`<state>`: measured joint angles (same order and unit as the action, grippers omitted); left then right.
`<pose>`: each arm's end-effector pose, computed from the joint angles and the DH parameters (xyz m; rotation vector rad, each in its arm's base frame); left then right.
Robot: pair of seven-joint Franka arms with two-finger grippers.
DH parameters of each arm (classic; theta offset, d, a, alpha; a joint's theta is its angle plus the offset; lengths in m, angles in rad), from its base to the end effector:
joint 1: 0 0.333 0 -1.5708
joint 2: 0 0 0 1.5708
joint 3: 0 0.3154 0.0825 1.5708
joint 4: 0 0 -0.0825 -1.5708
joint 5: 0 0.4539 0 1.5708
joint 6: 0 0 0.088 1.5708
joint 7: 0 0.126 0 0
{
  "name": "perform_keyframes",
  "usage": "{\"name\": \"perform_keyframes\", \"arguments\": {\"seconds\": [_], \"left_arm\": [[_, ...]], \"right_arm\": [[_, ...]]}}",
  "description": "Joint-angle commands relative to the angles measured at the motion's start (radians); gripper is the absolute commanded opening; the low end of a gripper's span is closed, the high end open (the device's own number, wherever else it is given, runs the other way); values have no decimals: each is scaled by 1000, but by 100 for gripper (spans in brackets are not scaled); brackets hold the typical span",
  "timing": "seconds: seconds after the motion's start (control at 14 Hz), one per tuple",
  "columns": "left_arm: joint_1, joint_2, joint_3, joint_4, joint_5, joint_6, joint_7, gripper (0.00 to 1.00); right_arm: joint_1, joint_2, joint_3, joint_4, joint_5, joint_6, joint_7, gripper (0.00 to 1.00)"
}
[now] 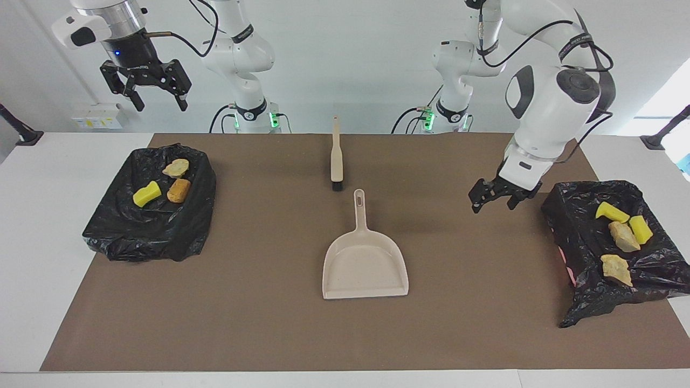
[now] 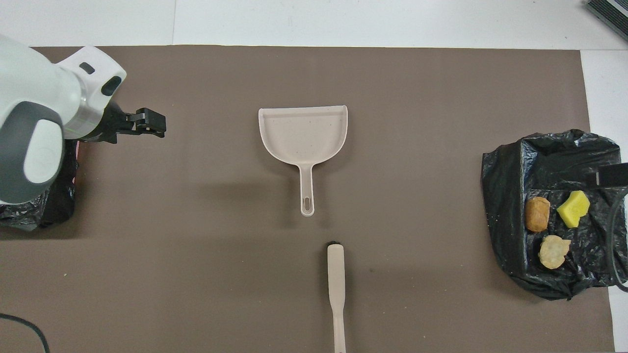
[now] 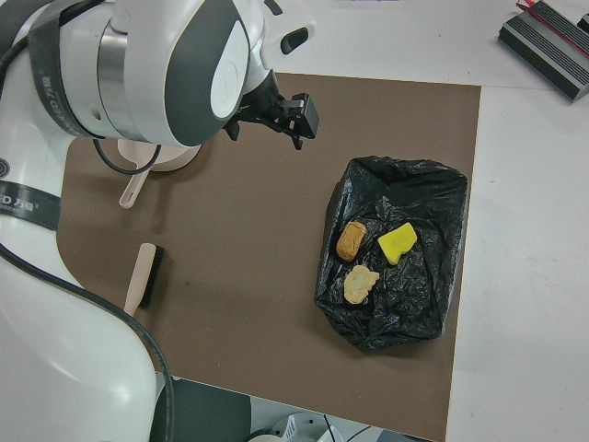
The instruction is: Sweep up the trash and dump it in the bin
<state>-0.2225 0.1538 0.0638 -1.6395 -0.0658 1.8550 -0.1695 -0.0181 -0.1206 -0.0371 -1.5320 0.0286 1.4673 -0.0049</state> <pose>0.6764 -0.1168 0.4924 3.0769 0.0404 0.0807 0.5732 -0.0293 0.6887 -3.1084 0.0721 -0.0883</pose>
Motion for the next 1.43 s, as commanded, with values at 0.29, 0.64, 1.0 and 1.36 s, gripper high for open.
{"name": "perform_keyframes", "arguments": {"seconds": [0.29,0.64,1.0,1.36], "left_arm": [[139,-200,-1,-20,-5,-219,272,100],[146,-247,-1,-25,18,-266,291,100],[163,-237,-4,10,59,-348,295,100],[153,-234,-4,29,63,-362,301,100]], "right_arm": [[1,-11,0,-5,-7,-10,-10,100],[-8,-13,-9,-8,-21,2,-20,100],[1,-11,-3,-14,-81,28,-194,100],[-5,-16,-1,-17,-68,16,-150,100]]}}
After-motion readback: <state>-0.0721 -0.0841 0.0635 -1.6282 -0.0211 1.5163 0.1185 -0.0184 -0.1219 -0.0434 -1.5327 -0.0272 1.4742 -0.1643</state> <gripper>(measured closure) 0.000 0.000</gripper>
